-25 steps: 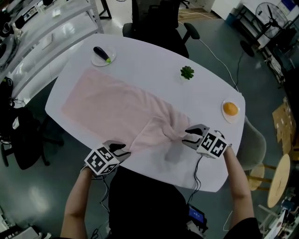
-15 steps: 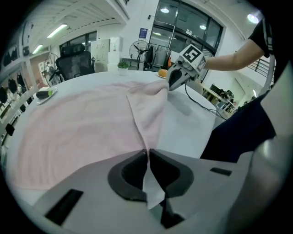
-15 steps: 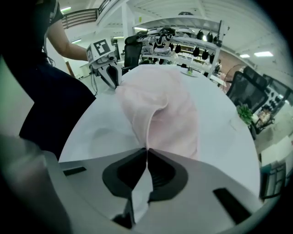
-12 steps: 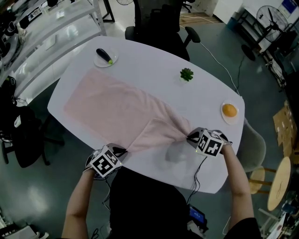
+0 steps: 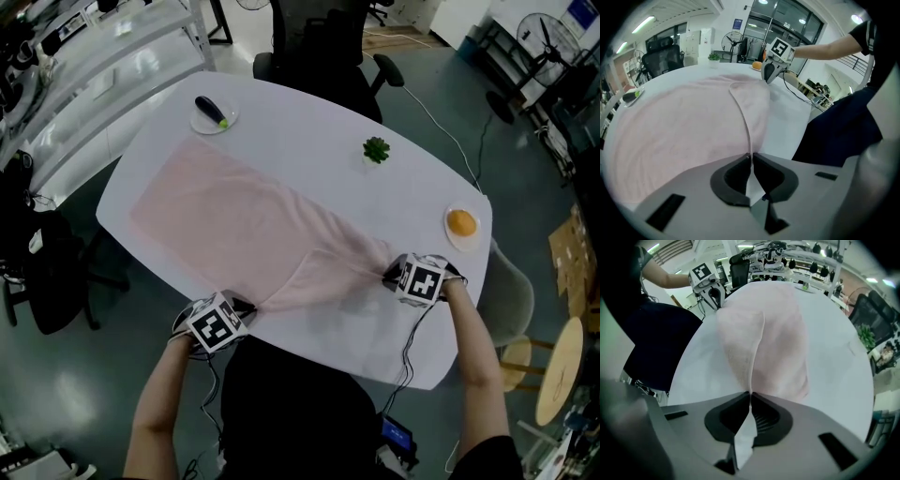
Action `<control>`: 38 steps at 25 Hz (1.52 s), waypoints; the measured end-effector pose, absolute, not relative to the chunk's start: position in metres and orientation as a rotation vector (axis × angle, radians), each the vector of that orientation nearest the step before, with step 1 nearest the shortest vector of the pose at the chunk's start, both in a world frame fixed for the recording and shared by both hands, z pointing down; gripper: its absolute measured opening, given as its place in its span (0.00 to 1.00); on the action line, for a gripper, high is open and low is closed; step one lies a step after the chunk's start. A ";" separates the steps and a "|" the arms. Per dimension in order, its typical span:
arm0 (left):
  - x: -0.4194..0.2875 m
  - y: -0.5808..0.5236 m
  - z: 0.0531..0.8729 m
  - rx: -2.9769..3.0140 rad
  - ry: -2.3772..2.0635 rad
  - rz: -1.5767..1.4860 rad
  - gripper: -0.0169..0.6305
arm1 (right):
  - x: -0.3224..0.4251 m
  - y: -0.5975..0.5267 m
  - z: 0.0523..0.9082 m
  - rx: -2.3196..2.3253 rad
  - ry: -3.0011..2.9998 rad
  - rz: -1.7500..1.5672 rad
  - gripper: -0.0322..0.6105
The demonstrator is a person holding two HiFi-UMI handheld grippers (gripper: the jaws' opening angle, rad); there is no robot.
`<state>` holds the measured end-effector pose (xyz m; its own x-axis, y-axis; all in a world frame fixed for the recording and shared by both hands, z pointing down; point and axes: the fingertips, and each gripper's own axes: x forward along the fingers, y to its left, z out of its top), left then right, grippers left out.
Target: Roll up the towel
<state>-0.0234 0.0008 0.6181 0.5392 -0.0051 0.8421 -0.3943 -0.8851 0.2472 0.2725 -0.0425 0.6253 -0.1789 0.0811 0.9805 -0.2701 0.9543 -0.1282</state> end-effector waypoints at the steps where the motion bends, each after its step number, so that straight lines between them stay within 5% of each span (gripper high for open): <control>1: -0.023 0.002 0.617 2.373 -0.326 1.292 0.09 | 0.272 -0.044 0.625 0.156 -1.733 0.296 0.10; 6: -0.026 0.013 0.605 2.368 -0.321 1.230 0.36 | 0.289 -0.052 0.613 0.268 -1.727 0.219 0.37; 16: -0.020 0.019 0.573 2.641 -0.410 1.379 0.37 | 0.267 -0.030 0.563 0.419 -1.837 -0.108 0.40; 29: 0.039 0.014 0.604 2.848 -0.355 1.713 0.28 | 0.227 -0.026 0.610 0.249 -1.660 -0.518 0.31; 34: 0.033 0.005 0.611 2.810 -0.425 1.772 0.10 | 0.234 -0.026 0.618 0.203 -1.610 -0.543 0.11; 38: 0.032 0.005 0.600 2.763 -0.412 1.664 0.08 | 0.231 -0.023 0.607 0.149 -1.665 -0.430 0.09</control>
<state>0.0316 0.0054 0.5998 0.4458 -0.2705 0.8533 -0.1586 -0.9620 -0.2221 0.2311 -0.0227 0.6072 -0.1461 -0.3421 0.9282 0.1500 0.9198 0.3626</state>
